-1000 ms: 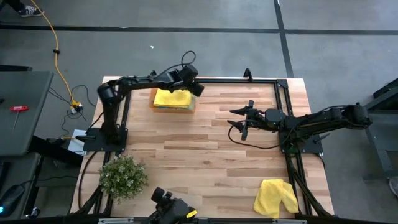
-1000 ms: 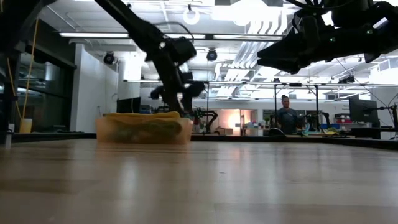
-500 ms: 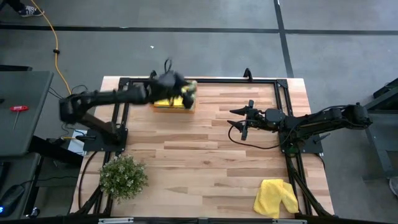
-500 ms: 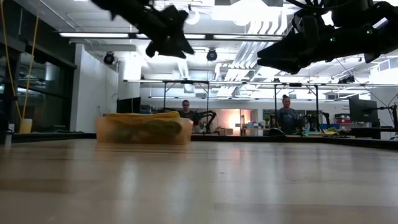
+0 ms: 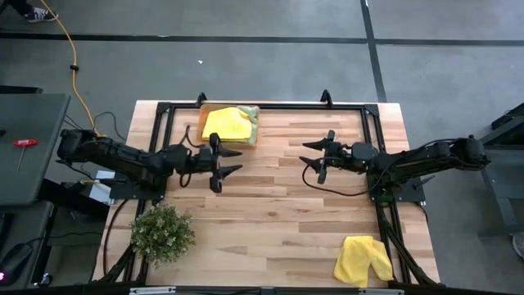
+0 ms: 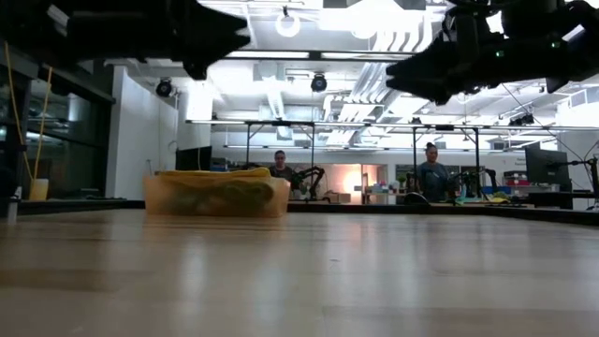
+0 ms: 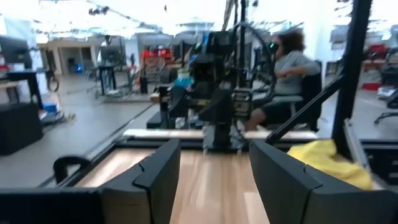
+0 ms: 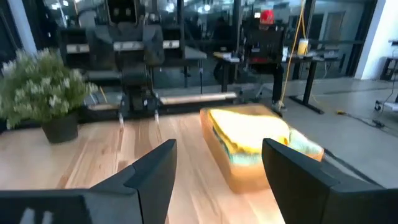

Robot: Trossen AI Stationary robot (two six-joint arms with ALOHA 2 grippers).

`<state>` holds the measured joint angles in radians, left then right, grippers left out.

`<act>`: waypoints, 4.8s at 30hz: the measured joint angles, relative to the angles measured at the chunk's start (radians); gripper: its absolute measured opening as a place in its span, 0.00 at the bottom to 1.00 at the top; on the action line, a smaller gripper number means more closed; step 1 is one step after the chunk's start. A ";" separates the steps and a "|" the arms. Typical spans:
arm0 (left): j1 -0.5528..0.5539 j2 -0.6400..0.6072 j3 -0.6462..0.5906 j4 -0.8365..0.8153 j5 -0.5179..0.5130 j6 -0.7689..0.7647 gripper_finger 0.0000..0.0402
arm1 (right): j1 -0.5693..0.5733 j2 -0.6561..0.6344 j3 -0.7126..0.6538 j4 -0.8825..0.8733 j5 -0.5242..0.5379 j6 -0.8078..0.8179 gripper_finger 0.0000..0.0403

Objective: Fold microfiber towels
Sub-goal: Fold the yellow microfiber cloth

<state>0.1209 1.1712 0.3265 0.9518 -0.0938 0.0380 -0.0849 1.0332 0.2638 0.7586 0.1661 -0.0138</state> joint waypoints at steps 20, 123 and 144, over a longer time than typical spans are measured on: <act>-0.043 -0.025 0.002 -0.044 -0.031 0.000 0.46 | 0.624 0.275 0.719 -1.638 -0.119 0.855 0.57; -0.043 -0.025 0.003 -0.117 -0.049 -0.099 0.46 | 0.156 0.312 0.430 -0.542 -0.045 0.322 0.01; -0.078 0.447 0.387 -0.509 -0.063 0.128 0.46 | 0.135 0.277 0.328 -0.347 -0.018 0.348 0.00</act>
<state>0.0433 1.6186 0.7136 0.4428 -0.1570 0.1664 0.0498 1.3102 0.5919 0.4118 0.1477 0.3340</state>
